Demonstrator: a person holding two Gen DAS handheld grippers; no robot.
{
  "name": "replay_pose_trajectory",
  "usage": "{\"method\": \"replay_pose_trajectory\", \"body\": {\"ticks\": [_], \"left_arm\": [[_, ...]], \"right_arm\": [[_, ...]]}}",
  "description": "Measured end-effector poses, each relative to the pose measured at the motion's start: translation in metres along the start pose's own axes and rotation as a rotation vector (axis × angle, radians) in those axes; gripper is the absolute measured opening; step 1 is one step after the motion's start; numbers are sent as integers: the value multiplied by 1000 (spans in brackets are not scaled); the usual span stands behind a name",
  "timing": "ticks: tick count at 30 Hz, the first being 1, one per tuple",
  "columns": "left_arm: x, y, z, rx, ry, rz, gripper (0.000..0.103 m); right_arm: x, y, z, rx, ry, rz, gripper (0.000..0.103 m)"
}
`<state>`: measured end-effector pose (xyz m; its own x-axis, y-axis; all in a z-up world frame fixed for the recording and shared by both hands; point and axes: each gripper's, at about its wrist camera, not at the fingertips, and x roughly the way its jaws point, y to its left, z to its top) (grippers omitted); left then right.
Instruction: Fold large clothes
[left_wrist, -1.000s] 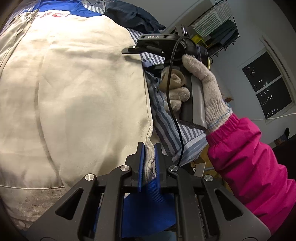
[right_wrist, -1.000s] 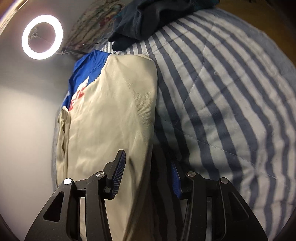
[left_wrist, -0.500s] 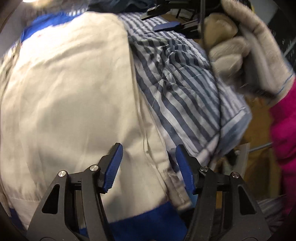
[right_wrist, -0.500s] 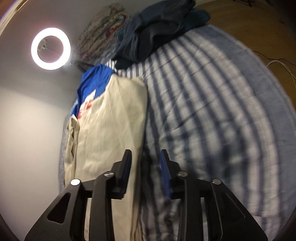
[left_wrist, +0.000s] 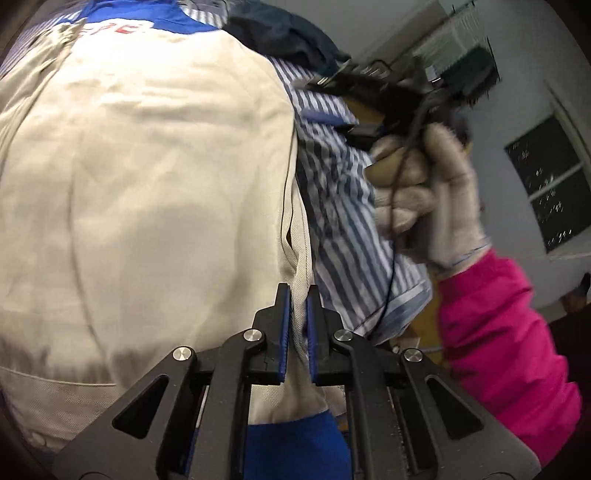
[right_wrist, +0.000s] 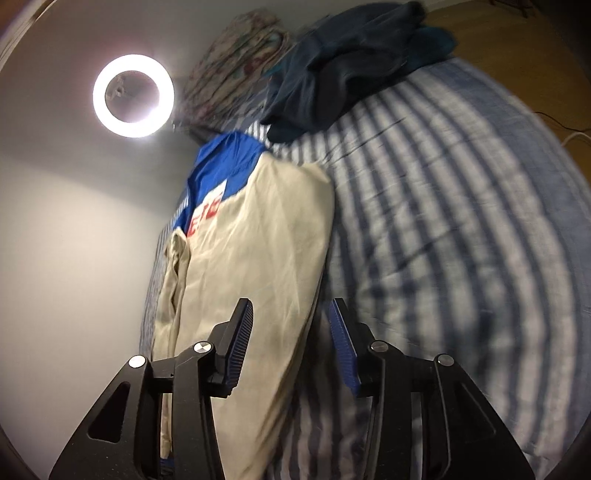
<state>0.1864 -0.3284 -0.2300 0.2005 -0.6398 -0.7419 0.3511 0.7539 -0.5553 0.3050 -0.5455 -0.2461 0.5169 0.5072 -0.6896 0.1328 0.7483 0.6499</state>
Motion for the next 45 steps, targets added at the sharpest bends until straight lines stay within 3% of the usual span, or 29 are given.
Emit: {"method": "replay_pose_trajectory", "body": {"ticks": [6,7,8,15,22,28,35,38,40,41,43,45], "left_arm": [[2,-4,-4,9,-17,-11,6],[2,-3,-5,4,-22,-15,6],[2,-1,-5,-2,-23,-26,6],[-21,30,-15,-48,-56,-95,6],[-63,79,-29,-148,-117,-138,6],[-78,127,-35,-232,-151,-102,6],[-76,160,-47,-300,-144,-65,6],[-76,155,-48,-280,-148,-64,6],[-79,157,-51,-262,-149,-58,6],[-78,152,-55,-259,-150,-58,6],[-77,152,-57,-265,-150,-65,6],[-77,151,-59,-271,-153,-70,6]], "right_arm": [[45,7,1,30,36,-50,39],[52,12,2,20,51,-82,15],[56,18,2,10,61,-109,6],[69,103,-2,-253,21,-373,4],[106,186,-25,-494,13,-554,4],[175,245,-58,-724,69,-636,4],[252,263,-96,-870,165,-715,4],[248,261,-88,-838,180,-671,9],[232,258,-75,-772,205,-545,13],[225,257,-71,-725,213,-466,20],[195,251,-57,-614,211,-264,24],[169,244,-46,-557,167,-182,24]]}}
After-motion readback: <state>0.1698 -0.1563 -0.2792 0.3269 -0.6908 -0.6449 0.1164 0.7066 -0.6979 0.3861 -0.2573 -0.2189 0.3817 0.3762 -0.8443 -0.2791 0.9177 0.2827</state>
